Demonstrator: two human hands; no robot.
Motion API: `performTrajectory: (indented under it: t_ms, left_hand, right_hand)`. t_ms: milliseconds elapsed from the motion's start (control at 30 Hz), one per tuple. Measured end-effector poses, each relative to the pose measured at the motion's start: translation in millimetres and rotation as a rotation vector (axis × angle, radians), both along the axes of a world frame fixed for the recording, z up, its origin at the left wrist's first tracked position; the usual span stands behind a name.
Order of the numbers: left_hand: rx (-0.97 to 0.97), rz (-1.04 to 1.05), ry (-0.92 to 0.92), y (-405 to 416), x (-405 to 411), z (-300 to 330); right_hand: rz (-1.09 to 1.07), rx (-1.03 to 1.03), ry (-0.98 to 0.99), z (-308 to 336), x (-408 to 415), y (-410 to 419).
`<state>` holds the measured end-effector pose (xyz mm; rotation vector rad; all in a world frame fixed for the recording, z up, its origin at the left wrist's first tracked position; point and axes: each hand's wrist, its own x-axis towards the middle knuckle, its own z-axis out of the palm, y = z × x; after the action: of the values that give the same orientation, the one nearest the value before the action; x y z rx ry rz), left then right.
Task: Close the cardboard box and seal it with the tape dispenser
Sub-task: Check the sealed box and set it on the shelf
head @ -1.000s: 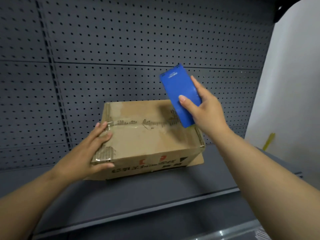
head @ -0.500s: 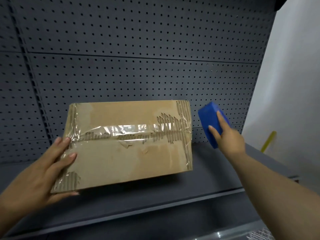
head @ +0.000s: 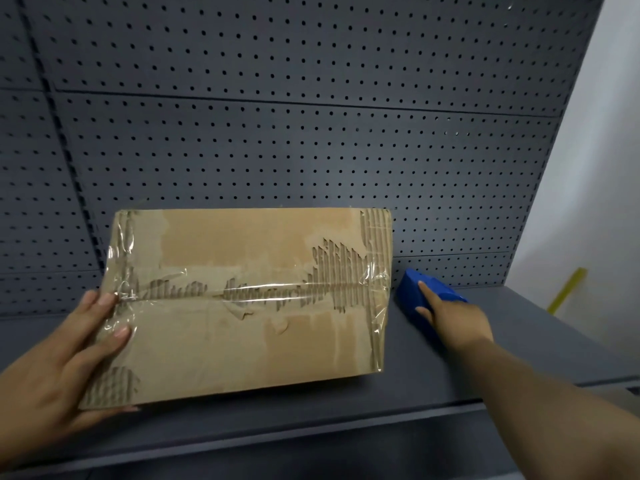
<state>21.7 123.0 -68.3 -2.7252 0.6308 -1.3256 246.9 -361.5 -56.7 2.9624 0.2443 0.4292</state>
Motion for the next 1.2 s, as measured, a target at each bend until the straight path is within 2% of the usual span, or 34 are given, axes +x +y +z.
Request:
performTrajectory:
  t_ms: [200, 333, 400, 433, 467, 533, 600, 633, 700, 767, 833, 900, 967, 1033, 1100, 1200]
  left_hand:
    - [0.026, 0.044, 0.054, 12, 4, -1]
    - [0.032, 0.061, 0.037, 4, 6, 9]
    - [0.03, 0.026, 0.043, 0, 5, 16]
    - [0.03, 0.005, 0.041, -2, 5, 21]
    - [0.034, -0.014, 0.043, -3, 4, 24]
    - [0.05, -0.037, 0.059, -7, 3, 32]
    - [0.058, -0.047, 0.086, -9, 0, 35]
    - [0.051, -0.051, 0.111, -10, -2, 37]
    - [-0.011, -0.074, 0.187, -15, -8, 41]
    - [-0.169, -0.112, 0.237, -26, -12, 46]
    - [-0.382, -0.124, 0.165, -41, -14, 48]
    - [-0.647, -0.086, 0.052, -60, -12, 51]
    - [-0.96, -0.007, 0.029, -77, -5, 57]
    - [-1.193, 0.112, 0.114, -85, 1, 66]
    - [-1.348, 0.178, 0.282, -86, 4, 74]
    - [-1.655, 0.039, 0.51, -89, 0, 86]
  right_hand:
    - [0.107, -0.2, -0.064, -5, 21, 2]
    - [0.024, -0.289, -0.015, 2, 23, 3]
    - [-0.044, -0.241, 0.011, 15, 20, 8]
    - [-0.059, -0.11, -0.006, 24, 17, 13]
    - [-0.056, 0.105, -0.045, 34, 10, 20]
    - [0.014, 0.687, -0.127, 57, -6, 38]
    - [0.108, 1.287, -0.017, 85, -30, 60]
    - [0.145, 1.513, 0.076, 97, -42, 72]
    - [0.235, 1.746, 0.208, 114, -62, 90]
    - [0.31, 1.801, 0.297, 119, -69, 99]
    - [0.307, 1.828, 0.358, 119, -75, 109]
    - [0.293, 1.81, 0.413, 116, -80, 118]
    - [0.271, 1.784, 0.381, 109, -77, 122]
    - [0.32, 1.713, 0.268, 105, -79, 122]
    - [0.351, 1.618, 0.178, 100, -80, 121]
    - [0.381, 1.579, 0.135, 92, -82, 120]
